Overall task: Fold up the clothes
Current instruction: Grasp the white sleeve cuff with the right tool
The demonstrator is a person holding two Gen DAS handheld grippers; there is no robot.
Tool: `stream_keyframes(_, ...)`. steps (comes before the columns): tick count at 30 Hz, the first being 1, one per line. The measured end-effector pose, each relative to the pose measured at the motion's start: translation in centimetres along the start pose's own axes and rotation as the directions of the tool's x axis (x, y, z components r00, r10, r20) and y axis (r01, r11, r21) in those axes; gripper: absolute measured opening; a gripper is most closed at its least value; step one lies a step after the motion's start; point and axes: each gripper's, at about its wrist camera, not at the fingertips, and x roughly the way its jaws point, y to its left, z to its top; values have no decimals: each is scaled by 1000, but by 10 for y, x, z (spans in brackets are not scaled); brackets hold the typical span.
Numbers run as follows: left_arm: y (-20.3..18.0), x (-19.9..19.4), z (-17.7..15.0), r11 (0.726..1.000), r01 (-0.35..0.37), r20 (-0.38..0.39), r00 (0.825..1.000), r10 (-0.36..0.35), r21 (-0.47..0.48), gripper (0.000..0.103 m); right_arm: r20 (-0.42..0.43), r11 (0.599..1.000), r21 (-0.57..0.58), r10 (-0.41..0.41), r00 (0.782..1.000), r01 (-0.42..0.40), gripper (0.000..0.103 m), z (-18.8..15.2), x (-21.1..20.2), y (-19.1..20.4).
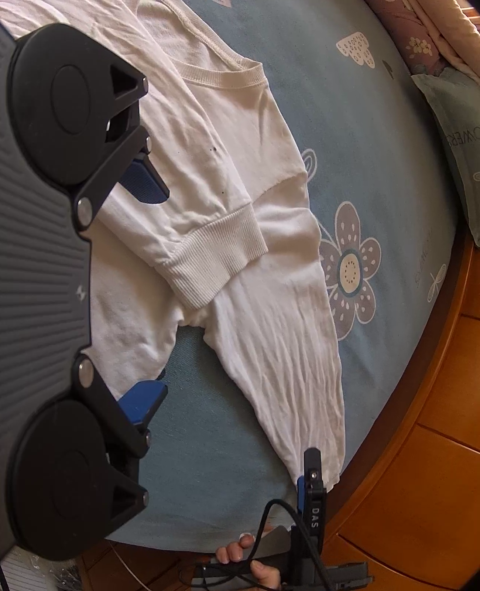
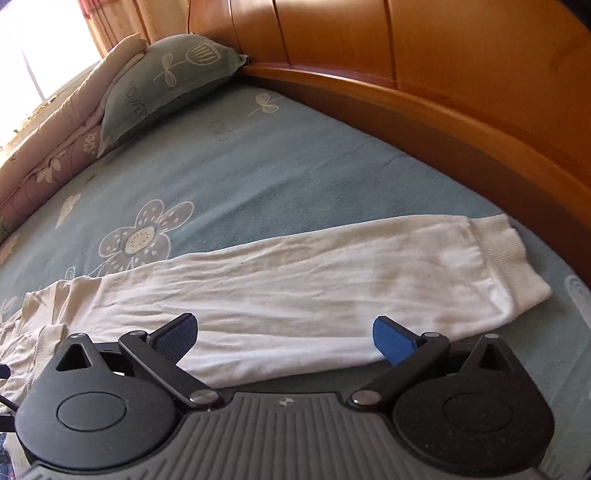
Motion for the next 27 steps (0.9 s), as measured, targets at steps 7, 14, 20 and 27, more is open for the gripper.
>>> stream_keyframes(7,3,2,-4,999,0,6,1000,1,-46,102,-17,995,92,28,999,-26,103,-19,-15,-21)
stream_keyframes(14,-2,4,-3,999,14,4,1000,-14,-43,101,52,987,160,26,998,-34,103,-23,0,-25)
stream_keyframes(20,-4,7,3,997,27,19,999,-25,-67,101,100,985,163,42,994,-58,103,-18,8,-29)
stream_keyframes(27,-8,12,8,995,51,39,998,-47,-90,101,190,969,228,45,981,-89,103,-13,16,-37)
